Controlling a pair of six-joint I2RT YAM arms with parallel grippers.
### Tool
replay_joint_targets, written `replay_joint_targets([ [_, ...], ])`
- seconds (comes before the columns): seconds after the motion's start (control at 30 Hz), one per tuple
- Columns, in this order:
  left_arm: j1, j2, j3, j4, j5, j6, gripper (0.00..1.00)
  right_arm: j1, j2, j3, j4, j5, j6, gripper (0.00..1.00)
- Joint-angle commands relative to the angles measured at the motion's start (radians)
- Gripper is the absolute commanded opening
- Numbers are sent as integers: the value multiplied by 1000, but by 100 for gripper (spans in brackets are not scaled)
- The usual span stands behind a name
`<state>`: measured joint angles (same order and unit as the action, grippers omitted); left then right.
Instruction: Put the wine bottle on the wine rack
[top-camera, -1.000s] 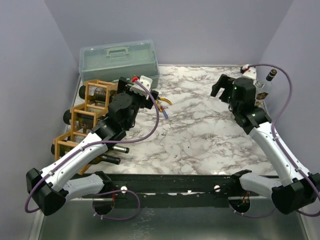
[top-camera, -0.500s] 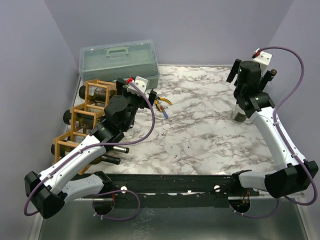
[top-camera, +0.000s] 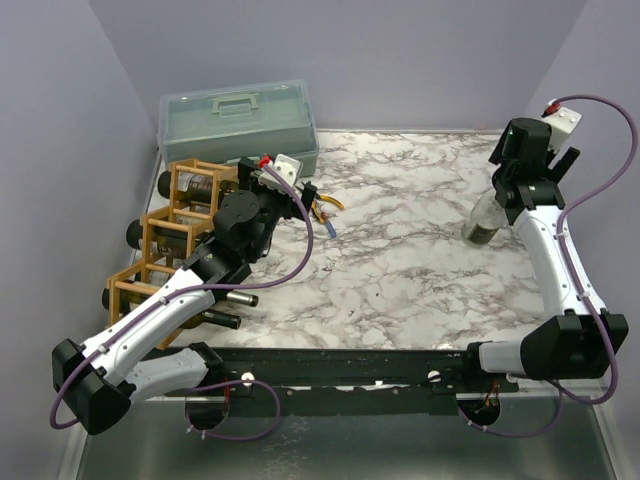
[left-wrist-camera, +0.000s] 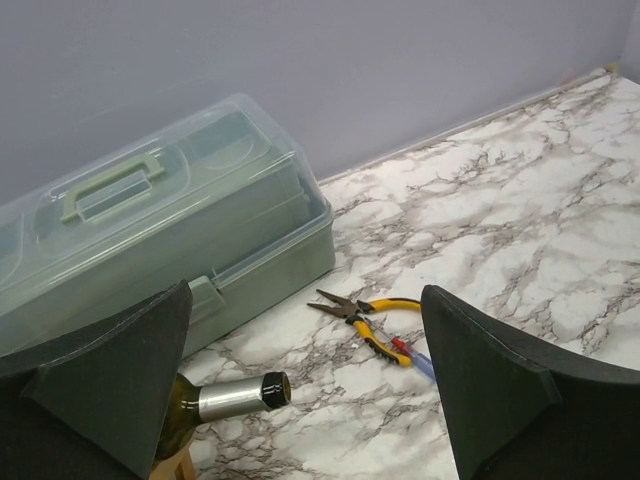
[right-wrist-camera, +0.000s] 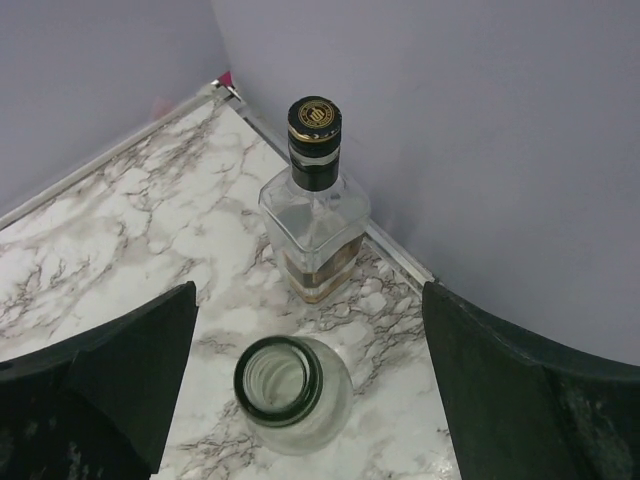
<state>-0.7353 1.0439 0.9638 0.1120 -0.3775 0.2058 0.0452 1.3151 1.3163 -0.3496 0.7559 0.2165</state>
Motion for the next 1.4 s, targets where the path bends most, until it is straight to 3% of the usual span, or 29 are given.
replay_joint_targets([
  [0.0, -7, 8, -13, 23, 28, -7, 98, -41, 55, -15, 27, -133, 72, 93],
  [0.23, -12, 7, -14, 23, 39, 3, 98, -74, 85, -98, 96, -179, 84, 64],
  [0.33, -12, 14, -14, 25, 47, 6, 98, -74, 78, -134, 120, -208, 88, 40],
  [0.4, -13, 22, -16, 25, 64, 8, 98, -75, 67, -143, 120, -274, 99, 25],
  [0.6, -14, 66, -14, 26, 205, -5, 98, -74, 16, -160, 105, -641, 152, 2],
  [0.8, -13, 125, 7, -5, 356, -43, 99, -74, -26, -220, 205, -1176, 310, 1],
  [0.97, -16, 198, 33, -38, 443, -64, 99, -66, -58, -338, 412, -1388, 545, 1],
  [1.2, -32, 322, 99, -110, 447, -114, 99, 50, -116, -379, 492, -1382, 644, 1],
  [1.37, -44, 375, 129, -141, 574, -179, 99, 116, -127, -395, 535, -1353, 681, 1],
])
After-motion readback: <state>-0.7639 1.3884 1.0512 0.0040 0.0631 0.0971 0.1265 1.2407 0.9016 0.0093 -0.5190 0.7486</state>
